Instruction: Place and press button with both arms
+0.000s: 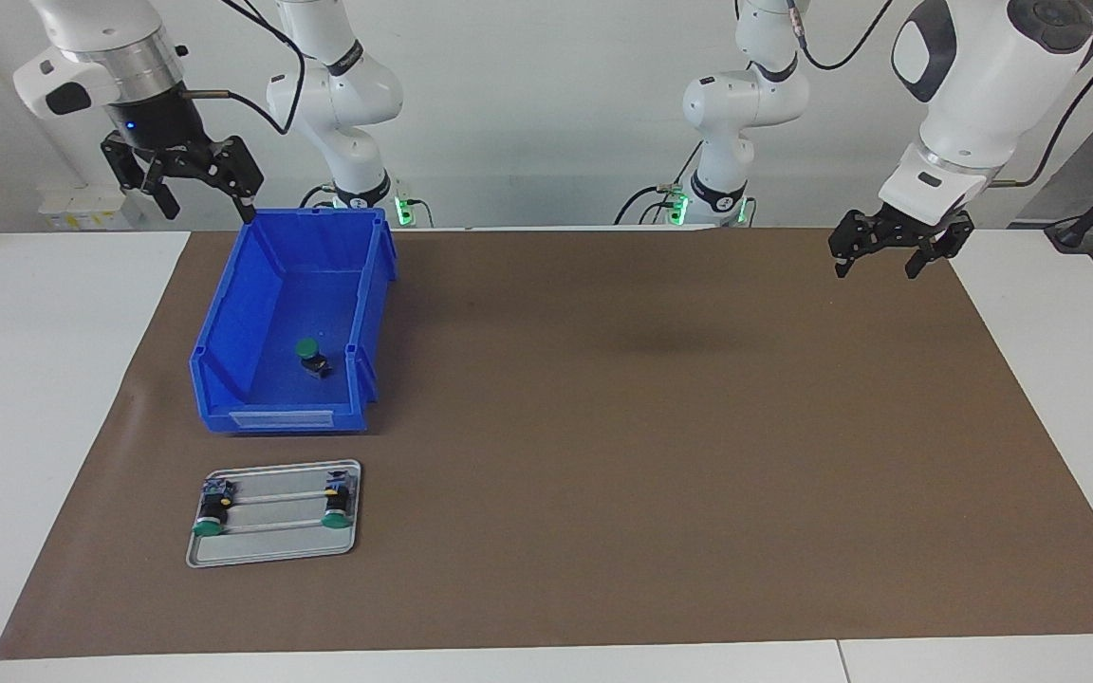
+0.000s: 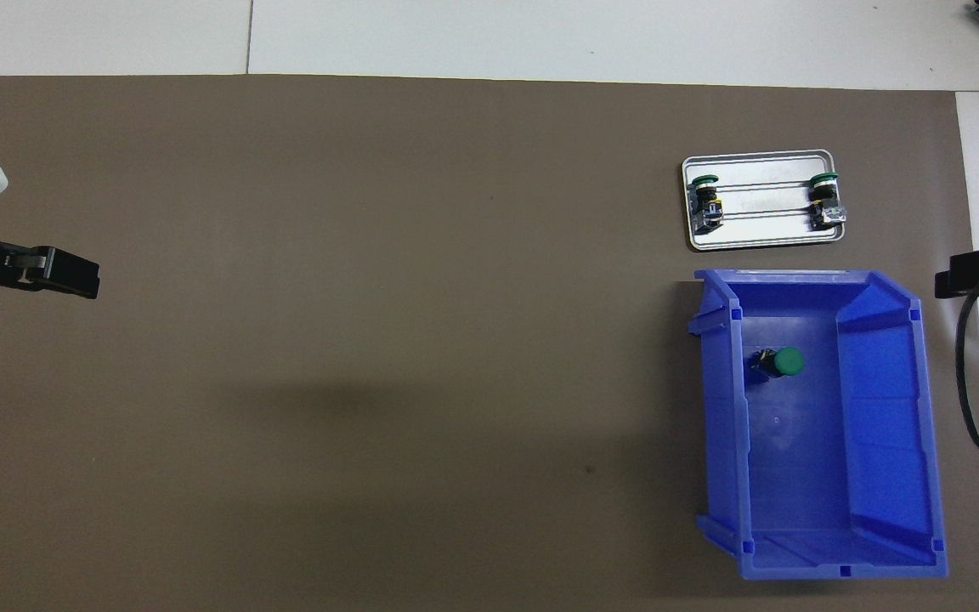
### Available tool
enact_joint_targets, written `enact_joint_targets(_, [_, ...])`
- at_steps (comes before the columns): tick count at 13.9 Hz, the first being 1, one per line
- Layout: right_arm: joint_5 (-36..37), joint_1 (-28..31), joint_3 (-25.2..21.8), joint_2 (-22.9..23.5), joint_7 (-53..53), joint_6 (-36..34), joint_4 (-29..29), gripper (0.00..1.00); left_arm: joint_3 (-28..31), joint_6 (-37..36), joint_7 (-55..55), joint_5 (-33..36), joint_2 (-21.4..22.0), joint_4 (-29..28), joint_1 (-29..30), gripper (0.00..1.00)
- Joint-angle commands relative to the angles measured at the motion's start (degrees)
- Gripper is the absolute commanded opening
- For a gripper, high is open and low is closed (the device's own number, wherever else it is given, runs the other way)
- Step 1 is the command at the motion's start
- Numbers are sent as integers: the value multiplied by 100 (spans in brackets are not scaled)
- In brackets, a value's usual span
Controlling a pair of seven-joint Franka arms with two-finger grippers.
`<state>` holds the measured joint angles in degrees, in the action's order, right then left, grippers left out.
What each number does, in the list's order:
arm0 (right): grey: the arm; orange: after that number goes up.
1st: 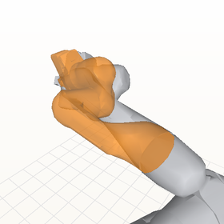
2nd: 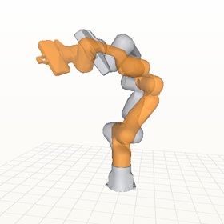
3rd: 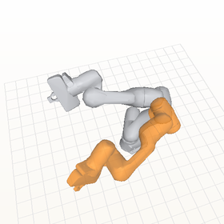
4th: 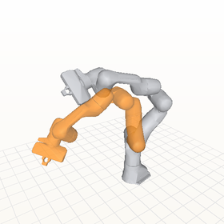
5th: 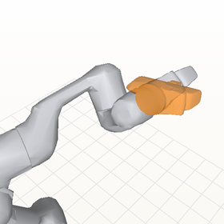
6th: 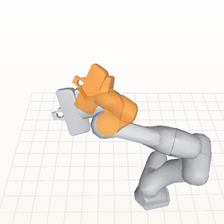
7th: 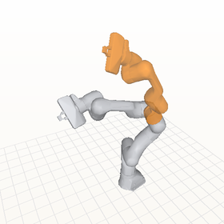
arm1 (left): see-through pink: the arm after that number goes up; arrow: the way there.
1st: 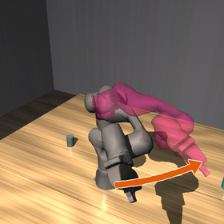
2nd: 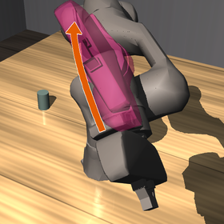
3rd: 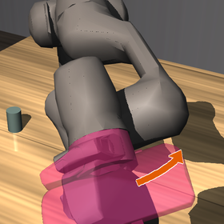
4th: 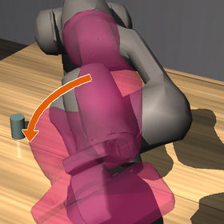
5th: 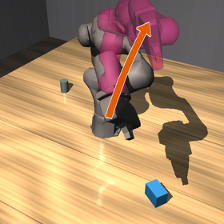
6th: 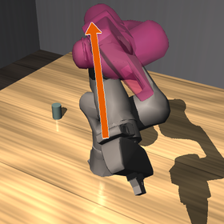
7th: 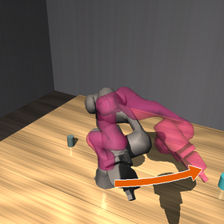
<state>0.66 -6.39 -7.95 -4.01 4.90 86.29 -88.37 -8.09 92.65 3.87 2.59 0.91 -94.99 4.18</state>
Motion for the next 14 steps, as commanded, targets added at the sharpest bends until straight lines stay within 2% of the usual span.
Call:
enact_joint_targets(1, [-22,-20,4,155,-69,-113,5,100,-26,69,-27,-75,181,-213,65,100])
enact_joint_targets(14, [259,-90,39,75,-596,-437,-84,100,-26,60,-27,-75,181,-213,65,100])
